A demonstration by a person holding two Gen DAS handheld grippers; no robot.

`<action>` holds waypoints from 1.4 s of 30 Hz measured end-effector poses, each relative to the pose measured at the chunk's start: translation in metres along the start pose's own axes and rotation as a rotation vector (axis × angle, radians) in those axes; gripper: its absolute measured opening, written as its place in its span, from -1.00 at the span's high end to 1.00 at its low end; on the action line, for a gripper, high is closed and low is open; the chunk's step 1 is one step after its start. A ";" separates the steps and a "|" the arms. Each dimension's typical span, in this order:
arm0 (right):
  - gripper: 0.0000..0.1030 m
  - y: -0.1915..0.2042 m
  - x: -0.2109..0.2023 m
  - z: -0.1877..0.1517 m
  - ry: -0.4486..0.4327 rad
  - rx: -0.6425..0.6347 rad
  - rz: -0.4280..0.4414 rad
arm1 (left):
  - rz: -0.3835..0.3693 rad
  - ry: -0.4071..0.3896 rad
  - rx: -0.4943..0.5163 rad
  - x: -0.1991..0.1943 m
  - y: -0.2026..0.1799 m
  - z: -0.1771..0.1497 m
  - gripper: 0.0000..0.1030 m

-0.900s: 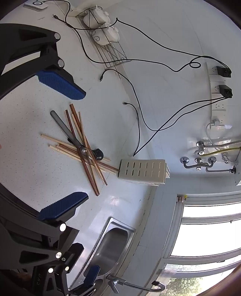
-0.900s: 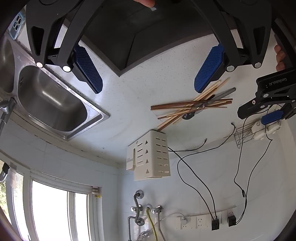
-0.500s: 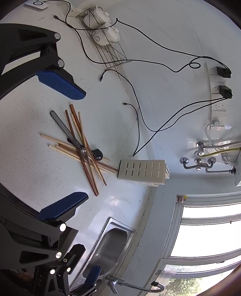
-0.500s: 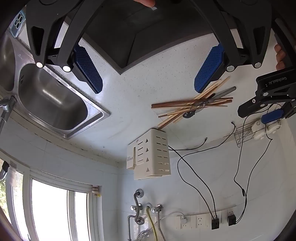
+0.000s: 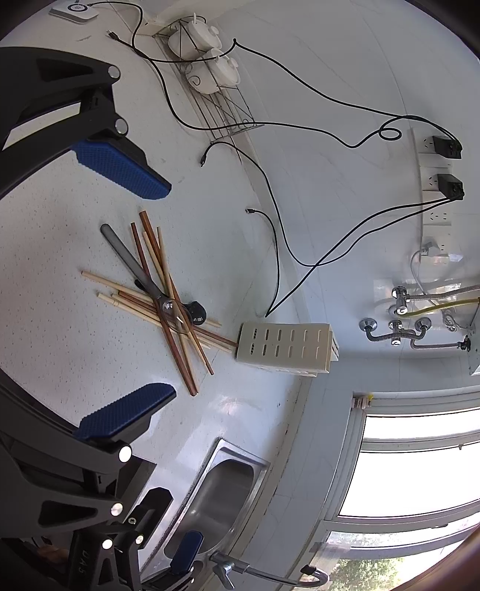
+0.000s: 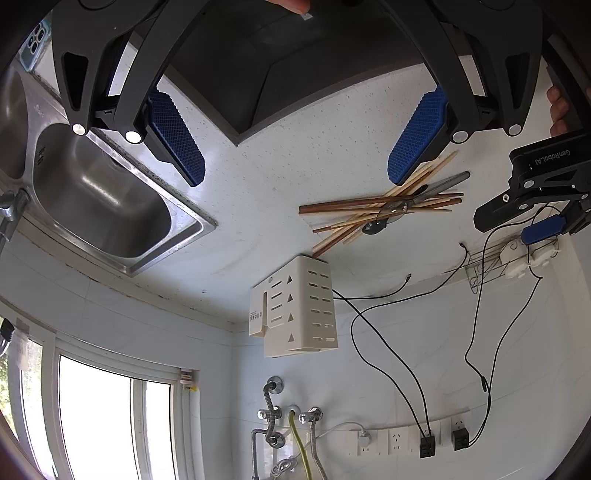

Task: Organize utensils

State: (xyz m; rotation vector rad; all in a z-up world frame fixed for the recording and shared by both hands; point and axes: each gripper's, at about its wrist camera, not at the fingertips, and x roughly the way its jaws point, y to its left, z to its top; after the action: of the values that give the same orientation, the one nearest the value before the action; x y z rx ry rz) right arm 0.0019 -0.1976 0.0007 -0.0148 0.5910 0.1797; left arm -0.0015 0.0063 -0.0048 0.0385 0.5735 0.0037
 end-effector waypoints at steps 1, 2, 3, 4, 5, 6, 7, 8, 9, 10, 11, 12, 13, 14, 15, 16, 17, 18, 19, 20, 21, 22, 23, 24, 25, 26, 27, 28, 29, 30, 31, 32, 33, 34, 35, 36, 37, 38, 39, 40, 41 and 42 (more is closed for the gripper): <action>-0.84 0.000 0.000 0.000 0.000 0.000 0.001 | 0.001 0.001 0.000 0.000 0.000 0.000 -0.90; -0.84 0.000 0.000 0.000 0.000 -0.001 0.001 | 0.001 0.001 -0.001 0.000 0.000 0.000 -0.90; -0.84 0.000 0.000 0.000 0.000 -0.001 0.001 | 0.002 0.001 0.000 0.000 0.001 0.000 -0.90; -0.84 0.000 0.000 0.000 0.000 -0.001 0.001 | 0.001 -0.001 0.001 0.000 0.001 0.000 -0.90; -0.84 0.000 0.001 0.001 0.000 -0.001 0.001 | 0.002 -0.002 0.002 0.000 0.002 -0.001 -0.90; -0.84 0.000 0.000 0.000 0.000 -0.001 0.001 | 0.002 -0.002 0.002 0.000 0.002 -0.001 -0.90; -0.84 0.001 0.000 0.000 0.000 -0.001 0.001 | 0.001 -0.002 0.002 0.000 0.003 -0.001 -0.90; -0.84 0.001 0.000 0.001 0.001 -0.001 0.001 | 0.000 -0.001 0.002 0.000 0.003 -0.002 -0.90; -0.84 0.001 0.000 0.001 0.001 0.001 0.002 | 0.000 0.000 0.002 0.000 0.004 -0.002 -0.90; -0.84 0.001 0.000 0.001 0.001 0.003 0.002 | 0.000 0.000 0.002 0.000 0.005 -0.003 -0.90; -0.84 0.001 0.001 0.001 0.001 0.004 0.003 | 0.000 -0.001 0.002 0.000 0.005 -0.003 -0.90; -0.84 0.001 0.002 0.001 0.002 0.004 0.000 | 0.002 0.002 0.002 0.000 0.000 0.002 -0.90; -0.84 0.001 0.002 0.002 0.003 0.003 -0.002 | 0.002 0.002 0.002 0.000 0.001 0.002 -0.90; -0.84 0.001 0.003 0.002 0.003 0.003 -0.002 | 0.001 0.003 0.002 0.000 0.001 0.002 -0.90; -0.84 0.002 0.003 0.003 0.003 0.003 -0.002 | 0.000 0.004 0.004 0.000 0.001 0.001 -0.90; -0.84 0.002 0.004 0.003 0.004 0.003 -0.003 | 0.000 0.004 0.005 0.000 0.002 0.001 -0.90; -0.84 0.002 0.003 0.003 0.003 0.003 -0.003 | 0.000 0.004 0.005 0.000 0.002 0.001 -0.90; -0.84 0.001 0.003 0.002 0.003 0.004 -0.002 | -0.001 0.003 0.006 0.000 0.003 0.001 -0.90; -0.84 0.001 0.004 0.003 0.003 0.004 -0.003 | -0.001 0.003 0.006 0.000 0.003 0.001 -0.90; -0.84 0.001 0.003 0.002 0.003 0.004 -0.002 | -0.001 0.003 0.007 0.000 0.004 0.001 -0.90; -0.84 0.001 0.003 0.002 0.002 0.005 -0.002 | 0.000 0.007 0.007 0.000 0.002 0.004 -0.90; -0.84 0.001 0.004 0.003 0.002 0.005 -0.004 | 0.000 0.007 0.007 0.000 0.003 0.004 -0.90; -0.84 0.001 0.005 0.003 0.002 0.006 -0.004 | 0.000 0.008 0.006 0.000 0.004 0.005 -0.90; -0.84 0.001 0.005 0.003 0.002 0.006 -0.005 | -0.001 0.008 0.005 0.000 0.004 0.005 -0.90; -0.84 0.001 0.006 0.004 0.002 0.007 -0.005 | 0.000 0.007 0.007 0.001 0.002 0.005 -0.90; -0.84 0.001 0.006 0.004 0.002 0.006 -0.005 | 0.000 0.006 0.008 0.001 0.002 0.005 -0.90; -0.84 0.001 0.007 0.004 0.002 0.007 -0.005 | 0.001 0.006 0.009 0.002 0.001 0.005 -0.90; -0.84 0.001 0.007 0.004 0.003 0.007 -0.006 | 0.001 0.006 0.009 0.002 0.002 0.006 -0.90; -0.84 0.000 0.007 0.004 0.002 0.006 -0.004 | 0.000 0.007 0.008 0.002 0.001 0.005 -0.90; -0.84 0.000 0.007 0.004 0.002 0.005 -0.004 | 0.001 0.007 0.008 0.002 0.002 0.005 -0.90; -0.84 -0.001 0.007 0.003 0.002 0.006 -0.003 | 0.001 0.008 0.008 0.002 0.002 0.006 -0.90; -0.84 -0.001 0.008 0.004 0.003 0.005 -0.002 | 0.001 0.007 0.008 0.002 0.001 0.005 -0.90; -0.84 -0.002 0.009 0.004 0.003 0.005 -0.002 | 0.002 0.008 0.007 0.002 0.001 0.005 -0.90; -0.84 -0.003 0.009 0.003 0.004 0.005 -0.002 | 0.002 0.009 0.007 0.002 0.001 0.005 -0.90; -0.84 -0.003 0.010 0.004 0.004 0.005 -0.001 | 0.001 0.010 0.007 0.003 0.001 0.005 -0.90; -0.84 -0.003 0.010 0.003 0.003 0.005 -0.003 | 0.002 0.010 0.007 0.003 0.001 0.006 -0.90; -0.84 -0.003 0.010 0.003 0.003 0.006 -0.002 | 0.002 0.011 0.007 0.004 0.000 0.006 -0.90; -0.84 -0.003 0.010 0.004 0.004 0.006 -0.001 | 0.002 0.011 0.007 0.004 0.000 0.005 -0.90; -0.84 -0.003 0.010 0.004 0.004 0.005 -0.002 | 0.002 0.011 0.006 0.004 0.001 0.005 -0.90; -0.84 -0.003 0.010 0.003 0.004 0.005 -0.002 | 0.001 0.012 0.005 0.004 0.001 0.005 -0.90; -0.84 -0.003 0.010 0.003 0.005 0.005 -0.002 | 0.002 0.014 0.005 0.005 0.000 0.006 -0.90; -0.84 -0.003 0.011 0.004 0.007 0.006 -0.003 | 0.002 0.015 0.005 0.006 0.000 0.006 -0.90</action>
State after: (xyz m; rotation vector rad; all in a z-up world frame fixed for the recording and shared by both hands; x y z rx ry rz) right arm 0.0135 -0.1990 -0.0027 -0.0108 0.5987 0.1749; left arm 0.0066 0.0065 -0.0031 0.0437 0.5884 0.0046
